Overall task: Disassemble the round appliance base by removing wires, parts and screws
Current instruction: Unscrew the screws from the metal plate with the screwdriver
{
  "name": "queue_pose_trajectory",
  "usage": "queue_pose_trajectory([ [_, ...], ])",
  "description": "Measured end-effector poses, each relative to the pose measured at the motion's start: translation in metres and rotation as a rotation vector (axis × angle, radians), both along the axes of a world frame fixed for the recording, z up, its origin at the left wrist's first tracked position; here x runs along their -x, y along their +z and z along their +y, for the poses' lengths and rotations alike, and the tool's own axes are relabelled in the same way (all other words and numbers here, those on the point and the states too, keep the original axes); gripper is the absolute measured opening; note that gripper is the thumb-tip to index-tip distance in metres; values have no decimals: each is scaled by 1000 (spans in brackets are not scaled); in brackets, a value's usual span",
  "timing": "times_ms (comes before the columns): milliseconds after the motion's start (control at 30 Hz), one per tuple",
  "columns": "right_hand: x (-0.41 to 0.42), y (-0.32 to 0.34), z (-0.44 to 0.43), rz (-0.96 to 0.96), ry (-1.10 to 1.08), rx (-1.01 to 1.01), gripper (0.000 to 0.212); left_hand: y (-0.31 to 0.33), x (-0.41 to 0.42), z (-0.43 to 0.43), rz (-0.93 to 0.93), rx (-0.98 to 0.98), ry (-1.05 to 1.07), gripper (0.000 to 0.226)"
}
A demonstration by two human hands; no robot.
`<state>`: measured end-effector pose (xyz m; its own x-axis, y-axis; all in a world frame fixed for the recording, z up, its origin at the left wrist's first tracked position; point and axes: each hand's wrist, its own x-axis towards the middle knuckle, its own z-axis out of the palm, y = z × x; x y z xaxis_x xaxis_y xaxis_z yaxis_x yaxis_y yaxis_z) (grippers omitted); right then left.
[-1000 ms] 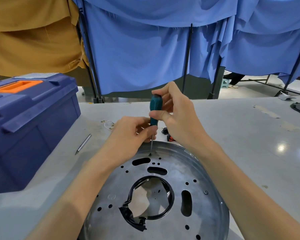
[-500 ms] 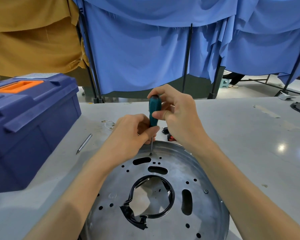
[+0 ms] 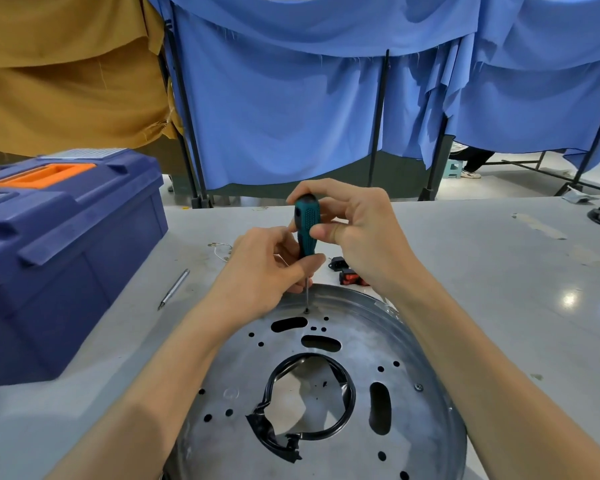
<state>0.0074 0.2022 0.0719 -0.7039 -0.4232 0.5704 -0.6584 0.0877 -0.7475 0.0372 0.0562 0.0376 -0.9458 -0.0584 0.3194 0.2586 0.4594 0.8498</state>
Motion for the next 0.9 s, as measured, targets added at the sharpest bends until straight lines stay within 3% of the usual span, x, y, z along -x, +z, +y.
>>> queue_pose_trajectory([
  [167, -1, -3, -2, -24, 37, 13, 42, -1, 0, -4, -13, -59, -16, 22],
  [300, -4, -6, -9, 47, -5, -30, 26, -6, -1, -9, 15, -103, -49, 21],
  [467, -1, -6, -9, 126, -154, -13, 25, -10, -1, -6, 20, -53, -98, 8],
  [633, 0, -5, -7, 128, -200, -21, 23, -10, -4, -2, -72, -120, -160, 22],
  [900, 1, 0, 0, 33, -116, -20, 25, -7, -4, 1, -77, -107, -139, 16],
])
